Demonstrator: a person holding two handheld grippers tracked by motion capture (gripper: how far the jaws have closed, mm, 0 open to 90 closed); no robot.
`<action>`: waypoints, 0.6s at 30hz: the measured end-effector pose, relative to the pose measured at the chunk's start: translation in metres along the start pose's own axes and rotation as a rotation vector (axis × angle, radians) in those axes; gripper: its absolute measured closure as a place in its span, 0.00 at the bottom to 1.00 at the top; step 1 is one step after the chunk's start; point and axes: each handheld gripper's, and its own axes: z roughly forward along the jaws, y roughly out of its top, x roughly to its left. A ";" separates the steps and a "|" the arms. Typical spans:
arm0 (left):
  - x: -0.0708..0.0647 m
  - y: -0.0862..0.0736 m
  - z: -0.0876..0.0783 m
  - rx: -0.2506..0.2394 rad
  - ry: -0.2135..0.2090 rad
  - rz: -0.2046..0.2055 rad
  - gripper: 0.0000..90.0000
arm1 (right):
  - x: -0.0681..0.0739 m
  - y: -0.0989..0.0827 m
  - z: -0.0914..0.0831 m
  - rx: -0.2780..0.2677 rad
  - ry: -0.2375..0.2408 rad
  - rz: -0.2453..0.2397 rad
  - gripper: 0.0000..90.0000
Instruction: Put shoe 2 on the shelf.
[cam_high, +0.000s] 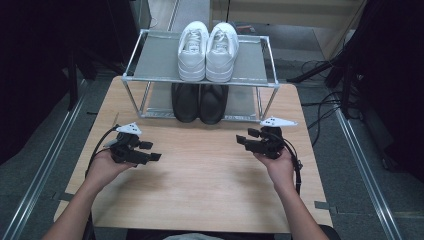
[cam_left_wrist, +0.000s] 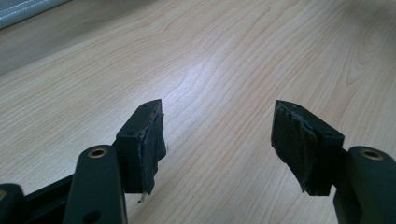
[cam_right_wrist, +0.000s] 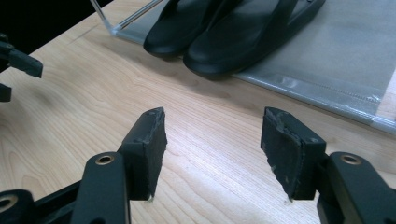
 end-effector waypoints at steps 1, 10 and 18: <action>0.000 0.000 0.000 0.001 -0.001 0.002 0.39 | -0.001 0.000 0.000 0.002 -0.002 -0.001 0.46; 0.001 0.000 0.001 0.002 0.001 -0.012 0.38 | -0.001 -0.001 0.002 0.015 -0.008 -0.005 0.44; 0.001 0.000 0.002 0.006 0.004 -0.018 0.37 | 0.001 -0.002 0.005 0.023 -0.045 -0.022 0.41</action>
